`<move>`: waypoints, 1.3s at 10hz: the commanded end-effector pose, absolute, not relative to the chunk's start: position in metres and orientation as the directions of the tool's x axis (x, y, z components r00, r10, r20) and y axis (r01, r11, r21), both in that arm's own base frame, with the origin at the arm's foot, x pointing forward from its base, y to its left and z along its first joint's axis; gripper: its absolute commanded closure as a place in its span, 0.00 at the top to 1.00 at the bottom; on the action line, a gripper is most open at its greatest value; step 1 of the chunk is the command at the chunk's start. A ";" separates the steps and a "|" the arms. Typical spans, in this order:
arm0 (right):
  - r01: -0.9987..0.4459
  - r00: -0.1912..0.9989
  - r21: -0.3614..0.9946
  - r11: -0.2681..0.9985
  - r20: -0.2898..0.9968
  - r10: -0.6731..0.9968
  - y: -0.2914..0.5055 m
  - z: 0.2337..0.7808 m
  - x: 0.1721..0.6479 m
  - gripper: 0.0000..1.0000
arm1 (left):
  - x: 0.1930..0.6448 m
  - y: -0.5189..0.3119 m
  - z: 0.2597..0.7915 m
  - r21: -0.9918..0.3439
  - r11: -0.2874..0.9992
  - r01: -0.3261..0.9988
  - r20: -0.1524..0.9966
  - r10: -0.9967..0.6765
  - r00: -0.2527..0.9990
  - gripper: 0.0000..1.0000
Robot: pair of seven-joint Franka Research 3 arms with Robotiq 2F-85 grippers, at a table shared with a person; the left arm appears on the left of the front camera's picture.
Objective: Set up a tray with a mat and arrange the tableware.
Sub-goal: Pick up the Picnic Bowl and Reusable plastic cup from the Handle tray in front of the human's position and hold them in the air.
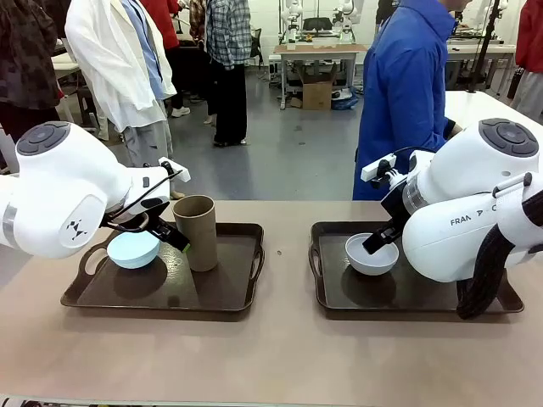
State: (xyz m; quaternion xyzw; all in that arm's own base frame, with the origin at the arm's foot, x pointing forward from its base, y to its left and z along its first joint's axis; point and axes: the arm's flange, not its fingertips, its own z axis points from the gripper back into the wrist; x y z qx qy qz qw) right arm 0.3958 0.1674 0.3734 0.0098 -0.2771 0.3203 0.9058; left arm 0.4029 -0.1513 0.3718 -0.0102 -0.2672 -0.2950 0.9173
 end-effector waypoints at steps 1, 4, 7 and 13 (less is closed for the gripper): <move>-0.586 0.641 -0.159 0.795 0.508 0.575 0.167 0.373 0.396 1.00 | 0.403 -0.151 0.372 0.138 0.826 0.546 0.496 -0.535 0.684 1.00; -0.586 0.641 -0.159 0.795 0.508 0.575 0.167 0.373 0.396 1.00 | 0.403 -0.151 0.372 0.138 0.826 0.546 0.496 -0.535 0.684 1.00; -0.595 0.633 -0.192 0.781 0.487 0.602 0.173 0.387 0.386 1.00 | 0.389 -0.150 0.381 0.208 0.797 0.567 0.457 -0.592 0.664 1.00; -0.365 0.889 -0.083 0.927 0.265 0.373 0.129 0.477 0.271 1.00 | 0.279 -0.117 0.470 -0.072 0.860 0.505 0.308 -0.462 0.831 1.00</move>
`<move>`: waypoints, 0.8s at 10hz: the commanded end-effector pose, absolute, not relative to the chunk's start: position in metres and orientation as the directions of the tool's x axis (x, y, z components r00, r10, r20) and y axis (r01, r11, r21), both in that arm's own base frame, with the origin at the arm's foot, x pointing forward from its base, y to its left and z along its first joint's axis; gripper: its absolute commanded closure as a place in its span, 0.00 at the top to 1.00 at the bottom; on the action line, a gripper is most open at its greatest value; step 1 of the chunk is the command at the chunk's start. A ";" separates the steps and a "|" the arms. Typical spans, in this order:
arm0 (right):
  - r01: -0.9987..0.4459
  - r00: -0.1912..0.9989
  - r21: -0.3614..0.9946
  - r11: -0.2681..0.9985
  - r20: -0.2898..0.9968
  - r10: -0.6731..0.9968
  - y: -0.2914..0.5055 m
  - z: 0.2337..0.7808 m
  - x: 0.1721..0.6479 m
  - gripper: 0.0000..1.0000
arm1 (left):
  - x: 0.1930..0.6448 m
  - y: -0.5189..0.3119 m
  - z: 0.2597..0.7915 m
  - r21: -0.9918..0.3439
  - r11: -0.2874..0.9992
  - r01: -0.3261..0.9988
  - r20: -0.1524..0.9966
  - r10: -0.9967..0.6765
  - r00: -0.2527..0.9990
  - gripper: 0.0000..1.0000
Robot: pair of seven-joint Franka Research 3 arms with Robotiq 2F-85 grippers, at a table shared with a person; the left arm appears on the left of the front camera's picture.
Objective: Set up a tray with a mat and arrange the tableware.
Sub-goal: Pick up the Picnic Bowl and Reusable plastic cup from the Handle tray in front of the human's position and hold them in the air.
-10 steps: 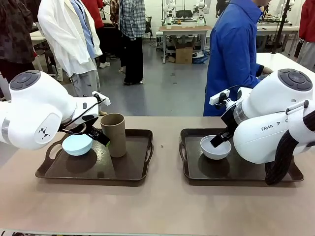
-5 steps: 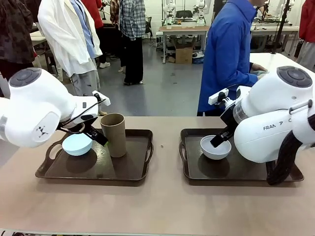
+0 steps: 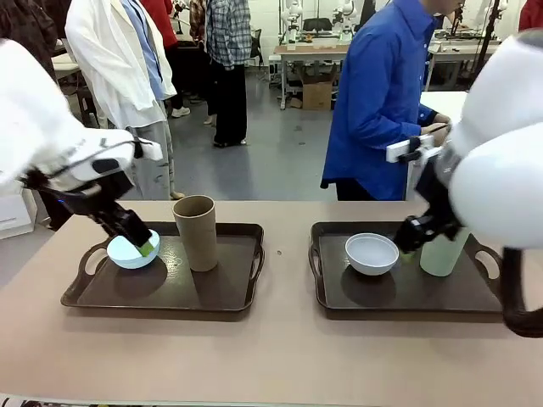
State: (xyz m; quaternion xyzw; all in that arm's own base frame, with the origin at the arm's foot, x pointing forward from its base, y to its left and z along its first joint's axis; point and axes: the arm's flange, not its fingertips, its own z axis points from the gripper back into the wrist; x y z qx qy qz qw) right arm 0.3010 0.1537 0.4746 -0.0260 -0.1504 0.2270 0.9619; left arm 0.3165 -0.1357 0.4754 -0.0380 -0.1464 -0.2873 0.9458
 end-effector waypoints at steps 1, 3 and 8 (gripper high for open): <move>-0.315 0.907 -0.049 0.948 0.278 0.316 0.100 0.482 0.264 1.00 | 0.275 -0.109 0.478 -0.138 0.876 0.463 0.327 -0.401 0.856 1.00; -0.256 0.920 -0.107 0.961 0.276 0.277 0.077 0.476 0.279 1.00 | 0.301 -0.126 0.491 -0.063 0.846 0.530 0.300 -0.491 0.818 1.00; -0.309 0.931 0.025 0.951 0.214 0.296 0.087 0.504 0.295 1.00 | 0.308 -0.117 0.493 -0.161 0.853 0.497 0.304 -0.436 0.847 1.00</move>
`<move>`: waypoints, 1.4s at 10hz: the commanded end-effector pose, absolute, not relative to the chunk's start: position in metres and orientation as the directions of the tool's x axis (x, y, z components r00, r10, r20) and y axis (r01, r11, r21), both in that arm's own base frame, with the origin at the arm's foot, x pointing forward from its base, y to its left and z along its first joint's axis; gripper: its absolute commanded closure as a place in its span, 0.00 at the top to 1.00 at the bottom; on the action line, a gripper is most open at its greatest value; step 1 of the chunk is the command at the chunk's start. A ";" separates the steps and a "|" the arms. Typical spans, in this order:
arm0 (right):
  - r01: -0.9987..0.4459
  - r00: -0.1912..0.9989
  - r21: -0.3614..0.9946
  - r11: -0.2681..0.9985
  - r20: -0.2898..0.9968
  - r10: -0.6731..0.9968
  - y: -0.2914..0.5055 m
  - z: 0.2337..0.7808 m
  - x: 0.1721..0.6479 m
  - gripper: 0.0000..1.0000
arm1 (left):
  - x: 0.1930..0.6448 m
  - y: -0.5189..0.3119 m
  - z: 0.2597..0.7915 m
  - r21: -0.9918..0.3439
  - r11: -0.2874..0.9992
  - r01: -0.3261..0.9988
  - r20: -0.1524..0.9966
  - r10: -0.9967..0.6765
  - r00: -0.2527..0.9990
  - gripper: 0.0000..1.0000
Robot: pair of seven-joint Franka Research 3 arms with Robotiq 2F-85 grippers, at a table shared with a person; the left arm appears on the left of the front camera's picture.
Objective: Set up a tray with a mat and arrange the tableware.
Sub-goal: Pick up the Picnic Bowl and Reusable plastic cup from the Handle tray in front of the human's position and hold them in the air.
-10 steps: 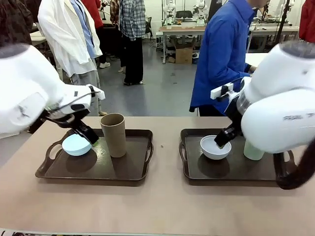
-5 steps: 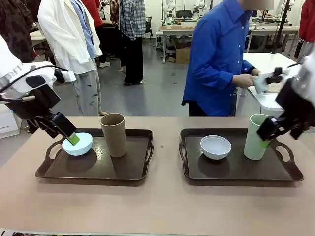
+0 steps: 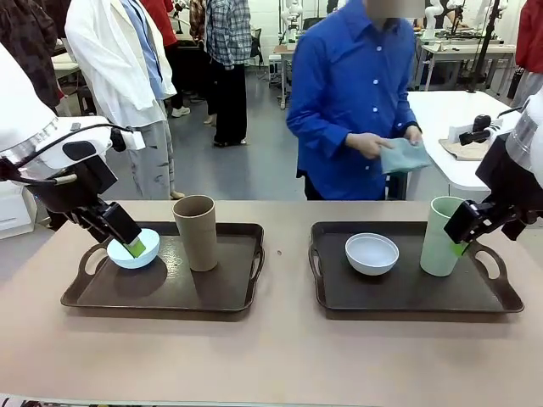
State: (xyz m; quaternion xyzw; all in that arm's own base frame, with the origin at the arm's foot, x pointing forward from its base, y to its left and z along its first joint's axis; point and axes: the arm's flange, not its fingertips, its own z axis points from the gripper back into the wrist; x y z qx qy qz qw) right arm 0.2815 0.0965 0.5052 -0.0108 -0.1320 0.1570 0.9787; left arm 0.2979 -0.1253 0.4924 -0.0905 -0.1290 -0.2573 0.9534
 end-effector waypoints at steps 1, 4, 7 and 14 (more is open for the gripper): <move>-0.270 0.952 0.122 0.955 0.182 0.246 0.066 0.504 0.308 1.00 | 0.314 -0.106 0.493 -0.274 0.829 0.487 0.295 -0.410 0.863 1.00; -0.131 0.987 0.483 0.866 0.142 0.071 -0.016 0.507 0.323 1.00 | 0.323 -0.049 0.498 -0.573 0.717 0.398 0.291 -0.276 0.916 1.00; -0.070 0.983 0.714 0.696 0.166 -0.072 -0.083 0.507 0.332 1.00 | 0.327 0.012 0.492 -0.789 0.528 0.314 0.280 -0.146 0.949 1.00; 0.108 0.965 0.886 0.451 0.015 -0.261 -0.191 0.475 0.315 1.00 | 0.318 0.071 0.460 -0.928 0.368 0.067 0.113 0.104 0.988 1.00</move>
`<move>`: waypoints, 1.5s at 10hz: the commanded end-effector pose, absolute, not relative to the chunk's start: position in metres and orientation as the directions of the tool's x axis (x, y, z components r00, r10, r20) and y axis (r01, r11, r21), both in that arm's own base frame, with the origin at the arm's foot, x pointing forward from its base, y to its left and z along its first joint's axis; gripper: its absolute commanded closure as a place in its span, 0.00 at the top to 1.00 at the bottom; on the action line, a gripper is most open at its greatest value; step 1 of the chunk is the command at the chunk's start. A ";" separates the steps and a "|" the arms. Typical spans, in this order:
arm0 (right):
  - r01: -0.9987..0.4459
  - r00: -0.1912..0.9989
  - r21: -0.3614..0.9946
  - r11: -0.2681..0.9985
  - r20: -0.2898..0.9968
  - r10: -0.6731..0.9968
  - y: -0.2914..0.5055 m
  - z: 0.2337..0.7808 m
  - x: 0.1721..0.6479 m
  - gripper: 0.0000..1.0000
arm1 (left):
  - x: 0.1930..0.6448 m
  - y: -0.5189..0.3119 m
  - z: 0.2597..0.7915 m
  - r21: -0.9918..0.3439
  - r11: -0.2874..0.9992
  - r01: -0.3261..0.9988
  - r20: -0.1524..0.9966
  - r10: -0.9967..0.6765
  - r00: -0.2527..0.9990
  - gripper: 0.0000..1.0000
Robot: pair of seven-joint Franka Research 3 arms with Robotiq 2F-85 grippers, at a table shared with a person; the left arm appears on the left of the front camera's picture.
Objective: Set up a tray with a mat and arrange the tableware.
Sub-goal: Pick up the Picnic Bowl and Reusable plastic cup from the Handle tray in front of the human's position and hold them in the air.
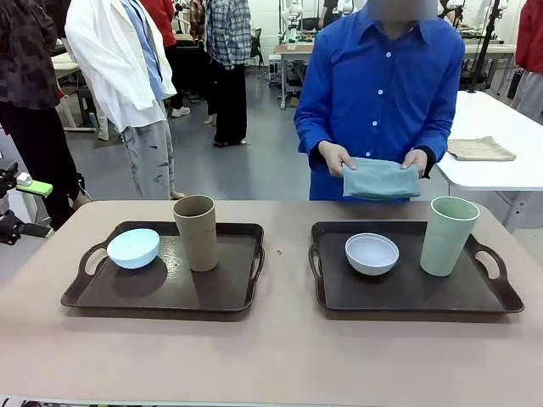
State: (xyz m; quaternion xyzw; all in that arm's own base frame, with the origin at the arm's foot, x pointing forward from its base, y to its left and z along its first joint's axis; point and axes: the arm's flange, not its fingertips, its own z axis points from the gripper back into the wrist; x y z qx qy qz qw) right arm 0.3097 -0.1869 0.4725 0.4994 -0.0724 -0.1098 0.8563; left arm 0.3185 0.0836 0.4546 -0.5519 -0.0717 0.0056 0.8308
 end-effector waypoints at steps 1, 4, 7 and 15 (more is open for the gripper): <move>0.111 0.964 0.886 0.451 0.014 -0.264 -0.191 0.474 0.314 1.00 | 0.320 0.066 0.462 -0.925 0.375 0.066 0.119 0.118 0.986 1.00; 0.108 0.956 0.856 0.506 0.050 -0.288 -0.176 0.477 0.314 1.00 | 0.322 0.049 0.473 -0.880 0.472 0.045 0.164 0.214 0.963 1.00; 0.092 0.935 0.837 0.540 0.114 -0.335 -0.160 0.484 0.314 1.00 | 0.319 0.047 0.479 -0.831 0.553 0.060 0.186 0.175 0.967 1.00; -0.297 0.950 0.727 0.619 0.289 0.116 -0.157 0.498 0.330 1.00 | 0.326 -0.004 0.536 -0.687 0.715 0.130 0.284 0.099 0.954 1.00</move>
